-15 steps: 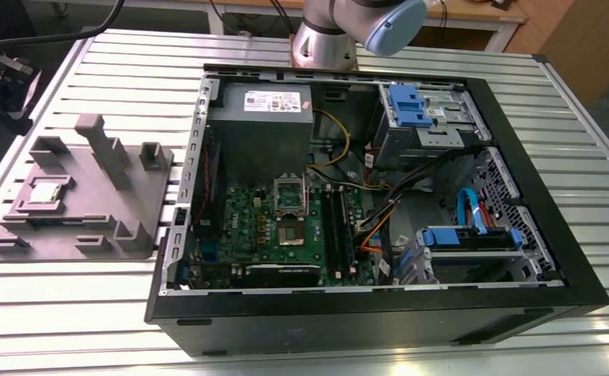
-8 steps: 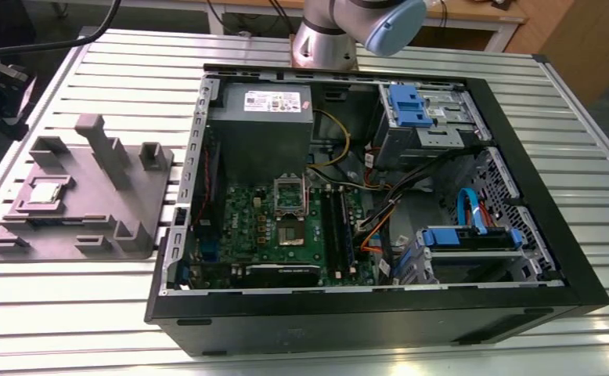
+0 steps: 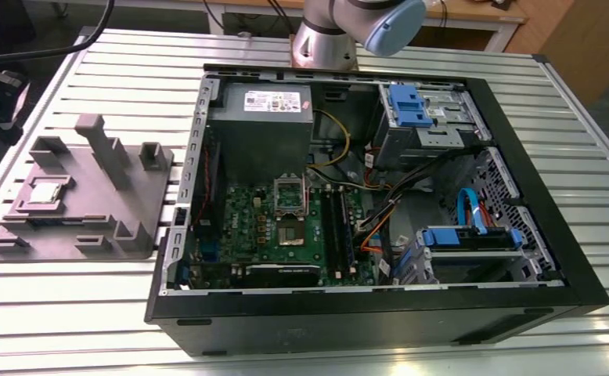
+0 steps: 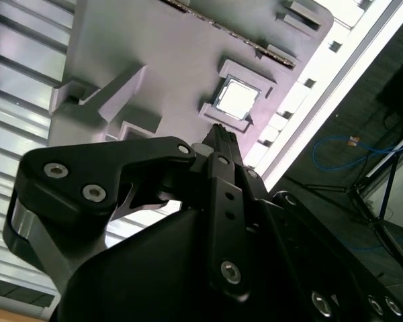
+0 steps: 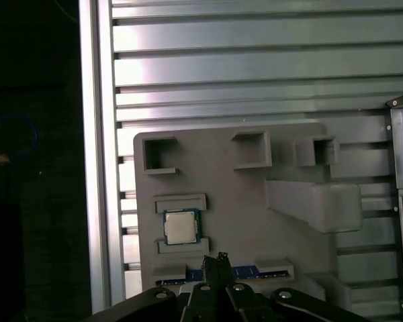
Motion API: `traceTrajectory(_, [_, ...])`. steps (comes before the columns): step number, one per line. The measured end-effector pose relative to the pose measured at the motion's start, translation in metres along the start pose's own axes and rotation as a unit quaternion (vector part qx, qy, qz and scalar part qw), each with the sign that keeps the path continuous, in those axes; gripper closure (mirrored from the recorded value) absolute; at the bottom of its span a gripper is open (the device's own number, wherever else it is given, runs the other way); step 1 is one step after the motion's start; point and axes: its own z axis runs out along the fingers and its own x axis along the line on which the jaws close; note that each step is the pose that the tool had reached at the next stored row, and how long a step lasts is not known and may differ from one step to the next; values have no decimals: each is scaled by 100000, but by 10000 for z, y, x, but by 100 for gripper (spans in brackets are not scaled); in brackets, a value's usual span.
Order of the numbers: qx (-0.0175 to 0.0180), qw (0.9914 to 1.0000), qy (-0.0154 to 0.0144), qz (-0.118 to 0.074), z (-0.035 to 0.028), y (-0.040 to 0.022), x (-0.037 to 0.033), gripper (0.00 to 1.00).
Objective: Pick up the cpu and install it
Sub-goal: 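Reach for the cpu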
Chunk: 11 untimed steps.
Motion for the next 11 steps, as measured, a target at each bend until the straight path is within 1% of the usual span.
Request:
traceTrajectory(3, [4, 100000, 8, 7, 42, -8, 20, 90])
traceTrajectory(11, [6, 100000, 10, 8, 46, -8, 23, 90])
